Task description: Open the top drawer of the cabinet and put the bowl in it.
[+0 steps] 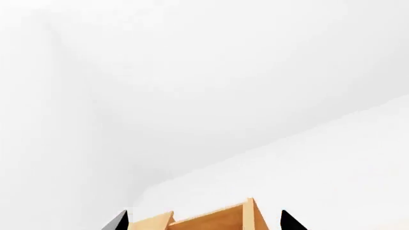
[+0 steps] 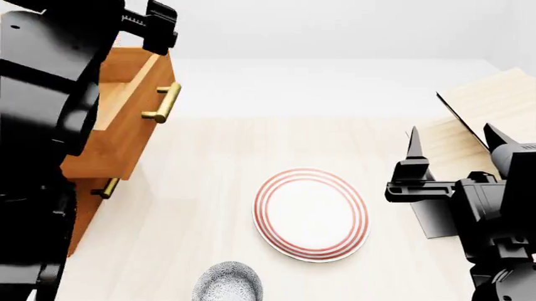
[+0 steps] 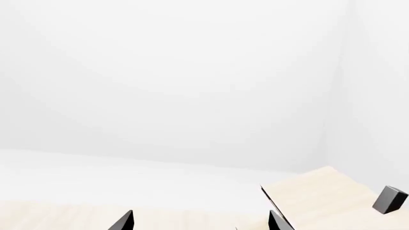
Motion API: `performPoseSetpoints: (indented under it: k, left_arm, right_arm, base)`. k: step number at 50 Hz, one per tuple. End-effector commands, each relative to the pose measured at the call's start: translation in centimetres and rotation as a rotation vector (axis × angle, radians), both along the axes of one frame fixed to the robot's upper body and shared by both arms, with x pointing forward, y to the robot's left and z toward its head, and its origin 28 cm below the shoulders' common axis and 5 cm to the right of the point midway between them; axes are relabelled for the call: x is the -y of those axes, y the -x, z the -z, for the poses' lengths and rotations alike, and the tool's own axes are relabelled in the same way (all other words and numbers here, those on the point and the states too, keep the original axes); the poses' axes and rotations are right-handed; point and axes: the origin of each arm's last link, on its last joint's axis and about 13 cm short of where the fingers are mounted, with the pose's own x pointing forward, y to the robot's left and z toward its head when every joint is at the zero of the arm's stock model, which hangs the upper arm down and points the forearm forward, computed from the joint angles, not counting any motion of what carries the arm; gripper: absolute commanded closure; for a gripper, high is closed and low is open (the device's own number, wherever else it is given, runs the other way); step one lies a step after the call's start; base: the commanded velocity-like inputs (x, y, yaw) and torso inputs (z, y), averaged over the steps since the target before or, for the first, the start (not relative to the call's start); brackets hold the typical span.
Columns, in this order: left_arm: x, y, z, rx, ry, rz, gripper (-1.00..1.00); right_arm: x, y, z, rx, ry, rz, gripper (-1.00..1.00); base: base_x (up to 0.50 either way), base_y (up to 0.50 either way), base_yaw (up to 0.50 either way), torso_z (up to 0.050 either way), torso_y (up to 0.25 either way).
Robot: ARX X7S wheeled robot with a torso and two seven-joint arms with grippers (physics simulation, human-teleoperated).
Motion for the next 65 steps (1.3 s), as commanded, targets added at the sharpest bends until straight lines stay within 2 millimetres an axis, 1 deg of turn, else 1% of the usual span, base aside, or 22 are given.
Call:
performPoseSetpoints:
  k: [1, 7, 10, 23, 30, 42, 57, 65]
  left_arm:
    - [-0.9, -1.2, -1.7, -0.141, 0.333, 0.023, -1.0]
    - [-1.4, -2.2, -1.1, -0.244, 0.38, -0.006, -1.0]
    - [-1.7, -2.7, -0.6, -0.314, 0.372, -0.035, -1.0]
    - [-1.8, -3.5, 1.3, -0.436, 0.352, -0.061, -1.0]
    - [-2.1, -4.5, 2.4, -0.471, 0.332, -0.08, -1.0]
    - [-2.5, -5.0, 4.6, -0.519, 0.318, -0.108, -1.0]
    - [-3.2, -5.4, 7.4, -0.576, 0.339, -0.129, -1.0]
    - [-3.3, -5.4, 8.3, -0.604, 0.342, -0.124, -1.0]
  right_arm:
    - [0.0, 0.1, 0.0, 0.001, 0.0, -0.001, -1.0]
    - [0.0, 0.0, 0.0, -0.001, 0.0, -0.001, -1.0]
    - [0.0, 0.0, 0.0, -0.001, 0.0, -0.001, -1.0]
    - [0.0, -0.2, 0.1, -0.007, -0.001, -0.002, -1.0]
    - [0.1, -0.2, 0.2, -0.009, -0.003, -0.001, -1.0]
    - [0.1, -0.2, 0.2, -0.01, -0.004, 0.002, -1.0]
    - [0.1, -0.4, 0.4, -0.017, -0.003, 0.002, -1.0]
    - [0.0, -0.5, 0.5, -0.019, -0.003, 0.002, -1.0]
  base:
    - [0.0, 0.0, 0.0, 0.0, 0.0]
    - [0.0, 0.0, 0.0, 0.0, 0.0]
    - [0.0, 0.0, 0.0, 0.0, 0.0]
    - [0.0, 0.0, 0.0, 0.0, 0.0]
    - [0.0, 0.0, 0.0, 0.0, 0.0]
    - [0.0, 0.0, 0.0, 0.0, 0.0]
    - [0.0, 0.0, 0.0, 0.0, 0.0]
    - [0.0, 0.0, 0.0, 0.0, 0.0]
